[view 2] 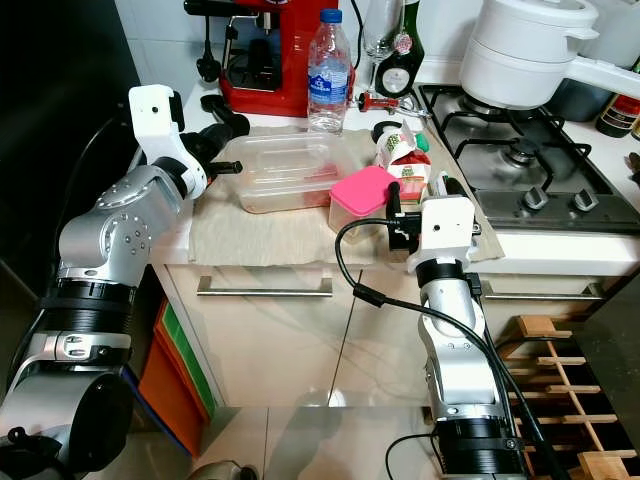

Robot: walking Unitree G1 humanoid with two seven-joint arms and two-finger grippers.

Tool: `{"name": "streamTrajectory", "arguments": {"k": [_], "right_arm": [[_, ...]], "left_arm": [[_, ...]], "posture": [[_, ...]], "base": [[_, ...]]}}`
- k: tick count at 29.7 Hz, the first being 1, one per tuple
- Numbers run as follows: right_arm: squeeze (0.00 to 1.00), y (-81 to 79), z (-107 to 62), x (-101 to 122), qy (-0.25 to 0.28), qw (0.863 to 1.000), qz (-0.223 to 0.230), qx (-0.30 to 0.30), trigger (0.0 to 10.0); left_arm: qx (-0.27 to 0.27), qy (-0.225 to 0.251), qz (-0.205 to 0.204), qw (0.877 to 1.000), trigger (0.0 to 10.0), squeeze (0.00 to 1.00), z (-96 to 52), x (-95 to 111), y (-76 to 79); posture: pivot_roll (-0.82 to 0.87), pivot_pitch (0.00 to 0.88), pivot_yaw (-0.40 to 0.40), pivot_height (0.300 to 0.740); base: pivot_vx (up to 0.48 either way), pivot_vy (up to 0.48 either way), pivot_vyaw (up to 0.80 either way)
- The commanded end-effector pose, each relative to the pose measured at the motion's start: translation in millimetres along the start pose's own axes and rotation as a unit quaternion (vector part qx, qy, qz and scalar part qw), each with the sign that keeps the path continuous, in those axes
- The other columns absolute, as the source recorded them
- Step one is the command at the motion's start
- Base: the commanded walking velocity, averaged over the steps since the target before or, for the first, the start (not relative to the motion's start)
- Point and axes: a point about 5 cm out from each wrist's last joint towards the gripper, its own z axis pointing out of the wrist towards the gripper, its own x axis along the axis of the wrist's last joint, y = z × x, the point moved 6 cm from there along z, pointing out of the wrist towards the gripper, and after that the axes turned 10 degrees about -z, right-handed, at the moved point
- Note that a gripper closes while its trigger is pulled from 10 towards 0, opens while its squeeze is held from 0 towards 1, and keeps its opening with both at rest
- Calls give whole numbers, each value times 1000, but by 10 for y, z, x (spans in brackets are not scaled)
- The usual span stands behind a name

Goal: Restocking fridge

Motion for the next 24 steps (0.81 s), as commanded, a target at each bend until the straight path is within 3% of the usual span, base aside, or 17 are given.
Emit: {"name": "streamTrajectory", "arguments": {"k": [1,24], "right_arm": [[0,48,19,5,0,1000,-1,-6,10000],[0,58,32,-8,0,1000,-1,-6,10000]], "left_arm": [[-5,10,6,1000,3686,0,25,83,52],[-5,10,6,1000,3686,0,44,75,58]], "posture": [[106,0,9,740],[111,0,-1,740]], "base": [[0,0,0],[0,0,0]]}}
